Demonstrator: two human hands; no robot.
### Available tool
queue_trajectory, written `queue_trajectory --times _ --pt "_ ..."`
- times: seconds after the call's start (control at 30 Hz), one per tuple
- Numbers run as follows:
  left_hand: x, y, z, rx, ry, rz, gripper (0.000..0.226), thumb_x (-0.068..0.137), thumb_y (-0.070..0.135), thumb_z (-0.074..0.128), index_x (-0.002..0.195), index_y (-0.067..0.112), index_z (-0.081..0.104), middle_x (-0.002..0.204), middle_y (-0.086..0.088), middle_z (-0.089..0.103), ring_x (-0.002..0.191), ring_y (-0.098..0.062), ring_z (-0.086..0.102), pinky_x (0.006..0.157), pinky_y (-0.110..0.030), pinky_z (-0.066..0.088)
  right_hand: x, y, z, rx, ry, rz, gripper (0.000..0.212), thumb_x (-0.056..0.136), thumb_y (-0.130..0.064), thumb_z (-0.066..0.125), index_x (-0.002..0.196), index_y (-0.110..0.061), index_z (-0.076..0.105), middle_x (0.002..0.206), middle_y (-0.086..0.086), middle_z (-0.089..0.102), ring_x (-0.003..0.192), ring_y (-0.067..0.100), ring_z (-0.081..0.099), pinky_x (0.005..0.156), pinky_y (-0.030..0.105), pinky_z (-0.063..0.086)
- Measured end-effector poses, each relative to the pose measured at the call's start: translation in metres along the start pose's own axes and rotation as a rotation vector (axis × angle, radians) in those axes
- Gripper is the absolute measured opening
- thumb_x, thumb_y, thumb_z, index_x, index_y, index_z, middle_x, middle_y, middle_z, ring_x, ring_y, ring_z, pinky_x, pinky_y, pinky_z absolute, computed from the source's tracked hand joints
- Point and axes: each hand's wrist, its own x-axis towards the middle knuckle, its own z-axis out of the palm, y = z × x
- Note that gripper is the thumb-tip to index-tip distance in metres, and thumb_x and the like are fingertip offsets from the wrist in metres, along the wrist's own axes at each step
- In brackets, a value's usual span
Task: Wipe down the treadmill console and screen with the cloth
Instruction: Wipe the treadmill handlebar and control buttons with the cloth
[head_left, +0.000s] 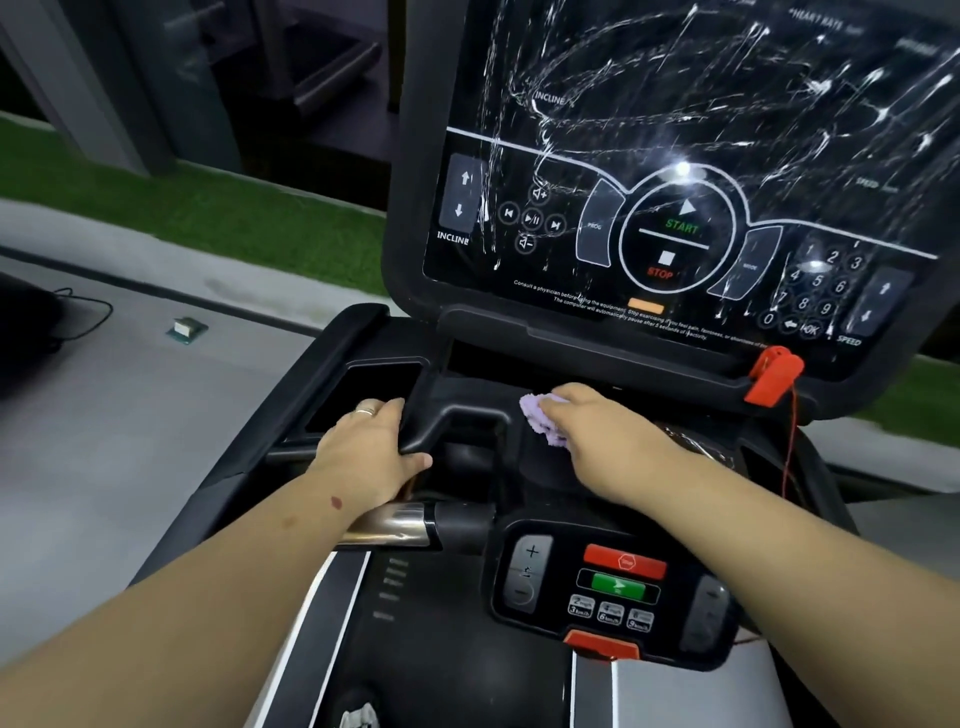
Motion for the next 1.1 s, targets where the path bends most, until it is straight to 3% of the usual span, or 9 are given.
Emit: queue_trajectory --times 0.13,0.2,0.37,0.53,0.77,0.87,0.97,1.03,1.1 --pt "-0.010 0.017 -0.007 -0.015 0.073 0.066 0.081 0.092 0.046 0.069 0.158 0.028 0.025 0.155 0.002 0.031 0.137 -0.023 0.039 0.111 -0.039 0.041 -0.025 0.003 -0.016 -0.072 -0.240 -0.069 0.044 0.097 -0.004 0.055 0.128 -0.031 0.071 0.137 -0.016 0.050 0.128 0.006 0.048 0.112 0.022 0.034" --pt "-0.014 0.034 -0.010 -0.040 0.096 0.173 0.072 0.094 0.040 0.066 0.157 0.033 0.029 0.154 0.006 0.031 0.139 -0.022 0.035 0.114 -0.039 0.038 -0.033 0.016 -0.028 -0.070 -0.329 -0.048 0.040 0.094 -0.003 0.060 0.119 -0.029 0.077 0.130 -0.015 0.061 0.124 0.008 0.055 0.110 0.023 0.038" --pt "-0.010 0.084 -0.006 -0.006 0.085 0.397 0.054 0.098 0.026 0.057 0.150 0.035 0.045 0.159 0.010 0.032 0.145 -0.018 0.025 0.118 -0.032 0.027 -0.014 0.008 -0.020 -0.085 -0.049 0.039 0.038 0.090 -0.002 0.056 0.117 -0.021 0.075 0.122 0.003 0.066 0.115 0.026 0.060 0.099 0.035 0.048" --pt "0.005 0.098 0.006 0.040 -0.034 0.353 0.053 0.099 0.024 0.052 0.151 0.032 0.045 0.165 0.005 0.026 0.151 -0.021 0.020 0.121 -0.038 0.029 -0.032 0.010 -0.020 0.025 -0.273 -0.126 0.040 0.099 0.001 0.053 0.128 -0.019 0.073 0.144 -0.012 0.051 0.128 0.002 0.044 0.101 0.000 0.024" --pt "-0.004 0.118 0.008 0.093 -0.127 0.242 0.061 0.097 0.048 0.057 0.153 0.040 0.037 0.168 0.002 0.013 0.155 -0.023 0.011 0.121 -0.040 0.028 -0.034 0.065 -0.015 -0.105 -0.063 -0.022 0.027 0.079 0.003 0.051 0.085 -0.018 0.066 0.129 -0.010 0.051 0.121 0.022 0.054 0.101 0.035 0.045" --pt "-0.008 0.132 0.003 0.141 -0.223 0.201 0.067 0.097 0.054 0.054 0.157 0.040 0.027 0.170 0.000 0.000 0.157 -0.027 -0.003 0.124 -0.042 0.018 -0.025 0.056 -0.005 0.036 -0.090 -0.059 0.019 0.073 0.008 0.049 0.074 -0.008 0.059 0.113 -0.006 0.057 0.106 0.017 0.050 0.095 0.033 0.041" --pt "-0.009 0.140 0.003 0.213 -0.283 0.183 0.072 0.097 0.059 0.050 0.159 0.041 0.018 0.170 -0.002 -0.011 0.156 -0.031 -0.011 0.124 -0.044 0.011 -0.051 0.065 -0.016 0.052 -0.148 -0.086 0.030 0.077 0.017 0.045 0.095 0.011 0.068 0.119 0.006 0.063 0.117 0.015 0.050 0.107 0.027 0.033" --pt "-0.009 0.142 0.002 0.256 -0.296 0.178 0.074 0.098 0.058 0.048 0.160 0.041 0.013 0.169 -0.003 -0.014 0.155 -0.034 -0.012 0.125 -0.044 0.008 -0.061 0.072 -0.024 0.050 -0.207 -0.049 0.031 0.082 0.010 0.045 0.098 0.005 0.071 0.122 0.005 0.064 0.119 0.013 0.053 0.105 0.012 0.032" --pt "-0.009 0.143 0.002 0.290 -0.307 0.180 0.075 0.098 0.056 0.048 0.161 0.040 0.009 0.169 -0.004 -0.016 0.155 -0.035 -0.012 0.125 -0.045 0.007 -0.056 0.068 -0.028 0.084 -0.168 -0.027 0.023 0.075 -0.007 0.046 0.081 -0.011 0.068 0.105 0.011 0.060 0.105 0.017 0.058 0.095 0.018 0.042"
